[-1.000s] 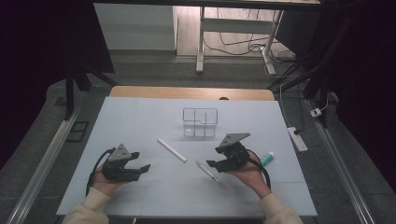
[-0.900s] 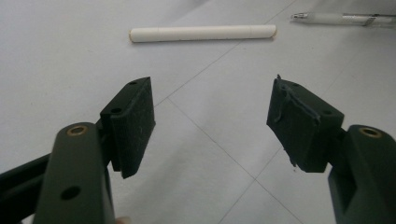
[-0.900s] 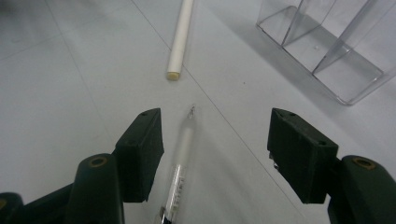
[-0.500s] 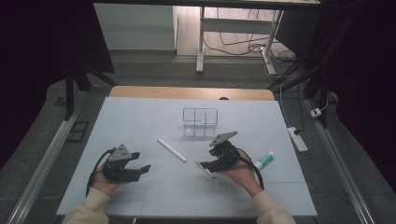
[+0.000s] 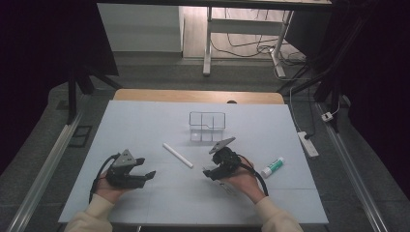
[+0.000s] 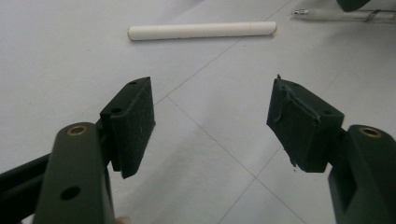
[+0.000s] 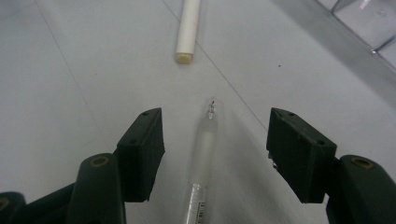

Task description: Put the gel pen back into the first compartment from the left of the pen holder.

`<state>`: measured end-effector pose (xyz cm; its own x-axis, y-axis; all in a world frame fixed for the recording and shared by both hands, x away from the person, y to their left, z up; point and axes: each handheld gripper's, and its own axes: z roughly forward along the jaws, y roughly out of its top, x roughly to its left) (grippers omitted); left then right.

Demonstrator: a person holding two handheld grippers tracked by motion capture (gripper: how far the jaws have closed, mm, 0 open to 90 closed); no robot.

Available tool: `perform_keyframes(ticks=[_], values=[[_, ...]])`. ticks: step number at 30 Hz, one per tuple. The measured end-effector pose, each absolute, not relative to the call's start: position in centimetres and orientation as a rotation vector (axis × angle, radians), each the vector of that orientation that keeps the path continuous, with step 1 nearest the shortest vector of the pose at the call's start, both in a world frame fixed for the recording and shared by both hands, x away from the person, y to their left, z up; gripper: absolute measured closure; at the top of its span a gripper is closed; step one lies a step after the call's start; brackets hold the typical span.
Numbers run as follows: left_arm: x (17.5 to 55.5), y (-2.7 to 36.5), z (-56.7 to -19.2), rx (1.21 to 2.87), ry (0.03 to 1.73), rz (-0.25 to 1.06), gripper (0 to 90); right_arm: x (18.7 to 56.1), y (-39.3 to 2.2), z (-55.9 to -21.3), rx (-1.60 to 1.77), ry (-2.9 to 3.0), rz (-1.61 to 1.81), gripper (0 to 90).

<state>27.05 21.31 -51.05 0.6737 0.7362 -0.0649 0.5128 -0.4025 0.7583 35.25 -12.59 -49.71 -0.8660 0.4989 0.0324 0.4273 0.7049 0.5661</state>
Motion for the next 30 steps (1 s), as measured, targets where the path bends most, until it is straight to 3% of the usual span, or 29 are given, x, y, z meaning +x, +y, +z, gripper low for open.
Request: perform_keyframes(ticks=[12, 30], values=[[27.1, 21.3, -51.1, 2.099, 0.959, 0.360, 31.7, 35.3, -11.6, -50.7, 0.751, 2.820, 0.783, 40.9], [27.1, 21.3, -51.2, 2.106, 0.959, 0.361, 31.6, 34.8, -10.5, -50.9, 0.726, 2.813, 0.678, 68.7]])
